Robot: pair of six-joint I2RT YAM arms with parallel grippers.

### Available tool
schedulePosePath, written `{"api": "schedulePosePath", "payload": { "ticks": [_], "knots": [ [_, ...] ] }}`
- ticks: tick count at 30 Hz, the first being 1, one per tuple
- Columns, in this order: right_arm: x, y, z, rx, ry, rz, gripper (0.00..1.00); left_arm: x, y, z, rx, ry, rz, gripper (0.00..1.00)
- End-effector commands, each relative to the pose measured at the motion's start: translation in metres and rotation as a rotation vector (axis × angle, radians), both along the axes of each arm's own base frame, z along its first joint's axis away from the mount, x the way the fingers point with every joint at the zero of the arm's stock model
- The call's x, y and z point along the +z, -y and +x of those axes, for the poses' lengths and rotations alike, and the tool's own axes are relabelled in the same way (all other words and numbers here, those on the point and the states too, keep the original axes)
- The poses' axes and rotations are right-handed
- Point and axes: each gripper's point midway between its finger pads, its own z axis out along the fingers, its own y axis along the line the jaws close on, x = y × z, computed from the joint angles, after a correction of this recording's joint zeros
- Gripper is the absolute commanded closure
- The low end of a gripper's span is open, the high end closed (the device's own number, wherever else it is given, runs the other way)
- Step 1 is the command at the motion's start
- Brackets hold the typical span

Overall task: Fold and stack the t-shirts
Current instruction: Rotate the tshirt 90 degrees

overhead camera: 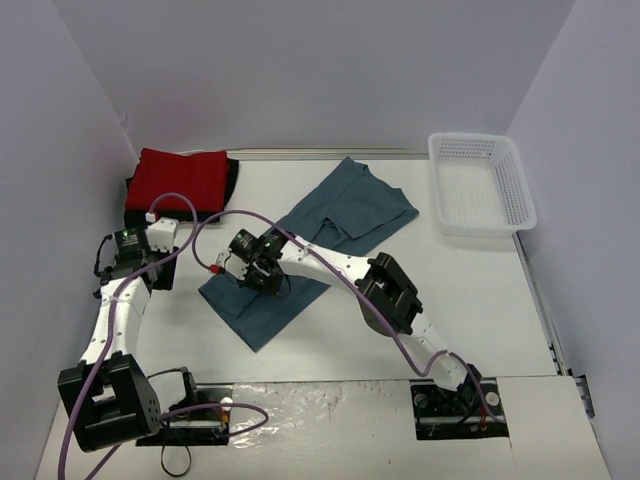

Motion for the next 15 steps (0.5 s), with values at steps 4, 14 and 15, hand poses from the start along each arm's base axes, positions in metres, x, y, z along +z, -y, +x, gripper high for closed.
{"api": "schedulePosePath", "payload": {
  "ticks": [4,14,15],
  "knots": [
    [-0.019,0.024,-0.021,0.031,-0.068,-0.088,1.0,0.017,-0.002,0.005,0.006,0.048,0.001,0.65],
    [-0.062,0.091,-0.065,0.06,-0.216,-0.253,1.0,0.018,0.0,0.004,-0.006,0.052,-0.003,0.65],
    [-0.062,0.096,-0.068,0.06,-0.225,-0.26,1.0,0.018,0.0,0.005,-0.007,0.052,-0.007,0.65]
  ]
}}
